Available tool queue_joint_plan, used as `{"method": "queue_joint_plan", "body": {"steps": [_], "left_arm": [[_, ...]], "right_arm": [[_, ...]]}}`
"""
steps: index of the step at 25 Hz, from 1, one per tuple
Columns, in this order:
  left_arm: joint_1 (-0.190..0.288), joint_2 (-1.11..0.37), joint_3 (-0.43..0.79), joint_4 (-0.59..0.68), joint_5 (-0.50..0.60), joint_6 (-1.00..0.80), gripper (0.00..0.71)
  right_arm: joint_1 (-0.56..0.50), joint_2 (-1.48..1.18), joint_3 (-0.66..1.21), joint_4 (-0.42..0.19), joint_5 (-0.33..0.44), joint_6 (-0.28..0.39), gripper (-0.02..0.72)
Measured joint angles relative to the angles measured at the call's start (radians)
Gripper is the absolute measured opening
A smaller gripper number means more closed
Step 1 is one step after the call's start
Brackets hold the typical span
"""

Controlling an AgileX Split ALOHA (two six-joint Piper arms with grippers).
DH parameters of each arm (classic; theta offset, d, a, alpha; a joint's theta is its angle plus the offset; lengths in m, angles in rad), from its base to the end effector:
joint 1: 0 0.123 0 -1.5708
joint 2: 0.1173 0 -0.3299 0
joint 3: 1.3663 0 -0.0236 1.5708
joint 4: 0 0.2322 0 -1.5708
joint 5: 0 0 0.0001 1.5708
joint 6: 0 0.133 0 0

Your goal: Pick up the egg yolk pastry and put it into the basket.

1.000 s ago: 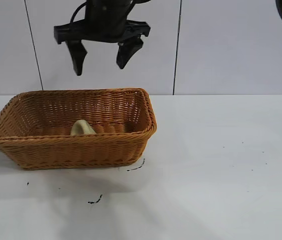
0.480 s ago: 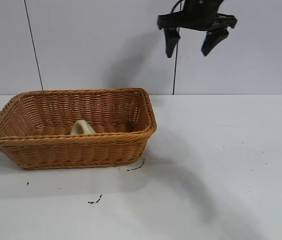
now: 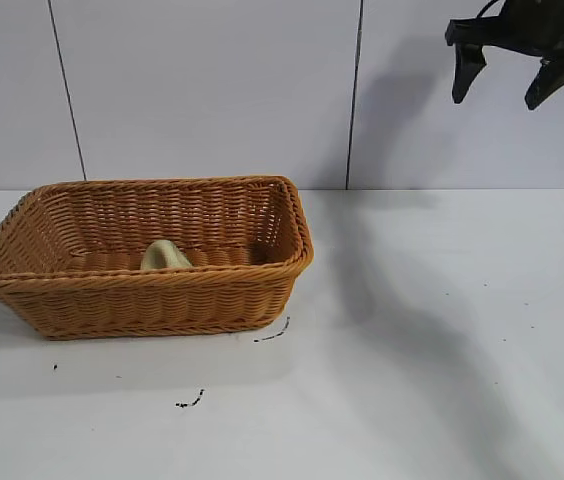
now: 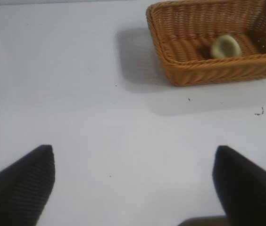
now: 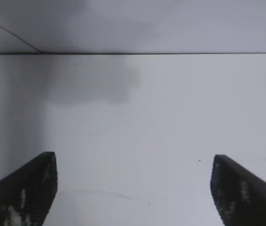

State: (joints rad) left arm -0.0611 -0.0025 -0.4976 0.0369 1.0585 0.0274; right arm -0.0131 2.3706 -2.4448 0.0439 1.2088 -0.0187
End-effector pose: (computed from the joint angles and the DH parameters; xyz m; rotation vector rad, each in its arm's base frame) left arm -0.0288 0.0060 0.2487 0.0887 2.0396 0.0231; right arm 0.5537 -0.0018 0.2691 -0.0014 2.6172 0.0480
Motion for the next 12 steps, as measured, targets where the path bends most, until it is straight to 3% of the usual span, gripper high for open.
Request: {"method": "queue_joint_plan", "body": {"steps": [5, 12], "left_arm": [[0.000, 0.000, 0.000, 0.000, 0.000, 0.000, 0.693], [0.000, 0.000, 0.000, 0.000, 0.000, 0.000, 0.693]], "right_arm": [[0.000, -0.174, 0.248, -0.016, -0.001, -0.008, 0.635], [0.000, -0.515, 0.705, 0.014, -0.001, -0.013, 0.634]]}}
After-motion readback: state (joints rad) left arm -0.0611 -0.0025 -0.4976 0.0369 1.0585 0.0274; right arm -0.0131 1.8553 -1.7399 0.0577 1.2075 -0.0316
